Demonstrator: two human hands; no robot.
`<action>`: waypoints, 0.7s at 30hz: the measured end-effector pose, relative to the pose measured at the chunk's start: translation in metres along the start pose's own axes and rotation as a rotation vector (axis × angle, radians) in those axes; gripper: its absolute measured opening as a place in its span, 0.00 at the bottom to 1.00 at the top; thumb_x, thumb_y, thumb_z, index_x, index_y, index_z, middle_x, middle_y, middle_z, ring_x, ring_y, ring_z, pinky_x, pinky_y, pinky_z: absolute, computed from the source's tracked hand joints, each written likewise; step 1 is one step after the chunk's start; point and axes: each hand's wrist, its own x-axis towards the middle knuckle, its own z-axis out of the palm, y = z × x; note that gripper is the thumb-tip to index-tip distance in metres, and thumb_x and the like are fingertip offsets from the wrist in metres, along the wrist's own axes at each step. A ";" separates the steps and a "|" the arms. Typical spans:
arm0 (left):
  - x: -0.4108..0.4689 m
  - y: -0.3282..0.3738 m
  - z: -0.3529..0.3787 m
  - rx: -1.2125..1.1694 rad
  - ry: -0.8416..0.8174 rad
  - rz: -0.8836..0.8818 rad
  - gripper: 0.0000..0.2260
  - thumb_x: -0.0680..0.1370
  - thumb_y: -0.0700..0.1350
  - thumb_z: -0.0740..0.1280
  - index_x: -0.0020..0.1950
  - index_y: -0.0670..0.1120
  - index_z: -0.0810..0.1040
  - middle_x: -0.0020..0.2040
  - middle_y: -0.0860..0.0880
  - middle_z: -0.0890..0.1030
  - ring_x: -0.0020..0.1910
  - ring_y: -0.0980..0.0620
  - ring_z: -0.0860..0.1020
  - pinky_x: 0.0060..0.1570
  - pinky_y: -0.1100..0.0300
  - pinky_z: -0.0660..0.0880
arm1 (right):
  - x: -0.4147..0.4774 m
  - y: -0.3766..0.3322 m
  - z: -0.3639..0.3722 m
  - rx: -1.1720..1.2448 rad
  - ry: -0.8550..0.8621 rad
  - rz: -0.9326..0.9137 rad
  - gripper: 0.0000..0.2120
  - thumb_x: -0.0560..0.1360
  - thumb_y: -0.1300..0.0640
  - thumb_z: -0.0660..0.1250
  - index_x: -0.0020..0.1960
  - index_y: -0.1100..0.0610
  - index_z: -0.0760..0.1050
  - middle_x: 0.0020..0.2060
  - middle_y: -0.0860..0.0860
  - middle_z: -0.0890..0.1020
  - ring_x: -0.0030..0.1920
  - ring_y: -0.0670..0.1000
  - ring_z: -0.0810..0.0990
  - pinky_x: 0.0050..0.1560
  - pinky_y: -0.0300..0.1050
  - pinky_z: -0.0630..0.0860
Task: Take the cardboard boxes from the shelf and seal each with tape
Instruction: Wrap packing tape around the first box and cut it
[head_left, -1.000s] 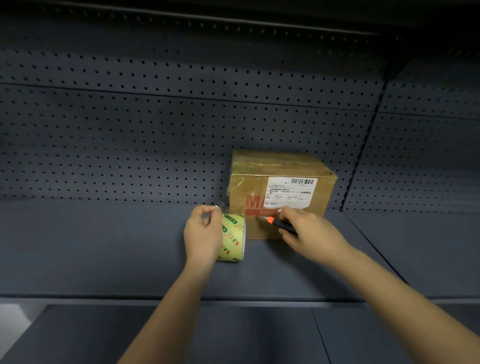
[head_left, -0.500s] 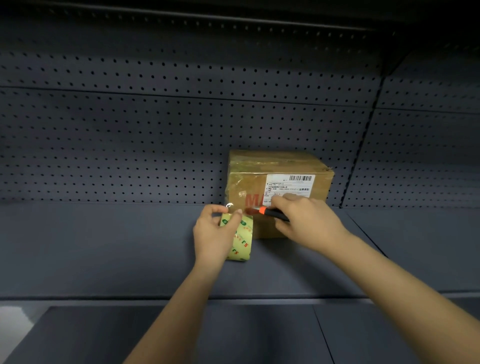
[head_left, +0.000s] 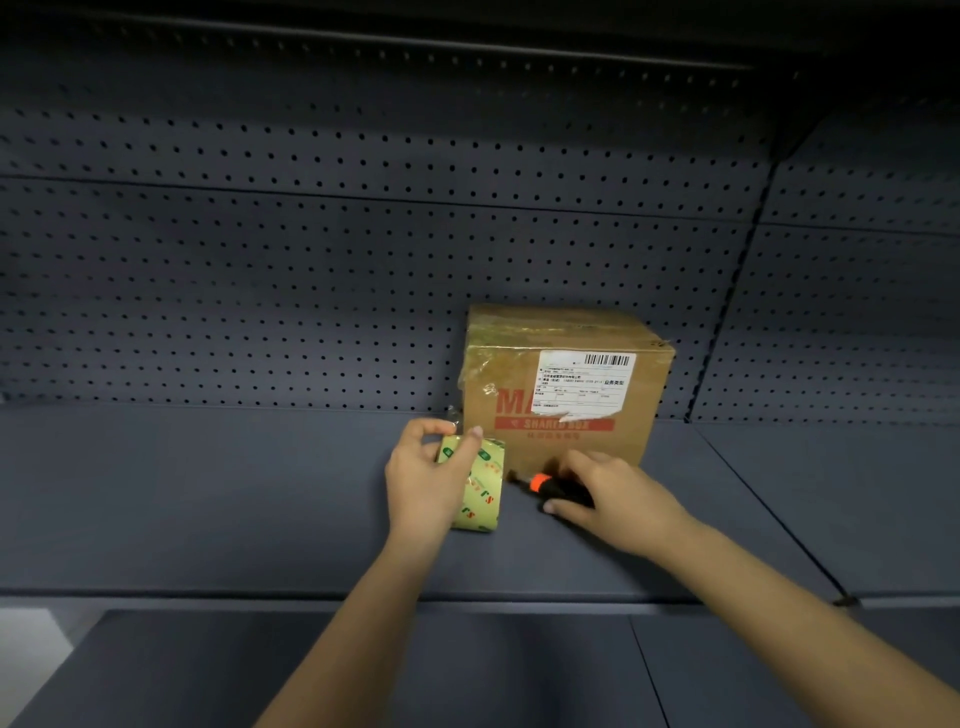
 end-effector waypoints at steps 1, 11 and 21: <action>0.000 0.000 -0.001 0.003 0.000 0.001 0.11 0.75 0.51 0.73 0.50 0.48 0.75 0.33 0.52 0.81 0.21 0.64 0.71 0.22 0.68 0.66 | 0.000 -0.001 0.000 -0.018 -0.009 -0.018 0.18 0.76 0.38 0.64 0.56 0.51 0.70 0.52 0.47 0.77 0.50 0.49 0.75 0.42 0.43 0.70; 0.005 -0.001 -0.003 -0.028 -0.016 -0.006 0.10 0.75 0.49 0.73 0.50 0.47 0.75 0.28 0.55 0.77 0.20 0.63 0.69 0.22 0.67 0.65 | 0.064 -0.024 -0.058 -0.048 0.774 -0.400 0.14 0.78 0.54 0.68 0.60 0.59 0.76 0.55 0.54 0.79 0.57 0.55 0.75 0.58 0.49 0.72; 0.007 -0.002 -0.007 -0.050 -0.016 -0.018 0.11 0.75 0.48 0.74 0.49 0.46 0.75 0.29 0.54 0.79 0.20 0.62 0.69 0.23 0.66 0.66 | 0.081 -0.013 -0.049 -0.149 0.522 -0.422 0.40 0.68 0.47 0.77 0.74 0.58 0.65 0.65 0.54 0.72 0.66 0.54 0.67 0.68 0.54 0.68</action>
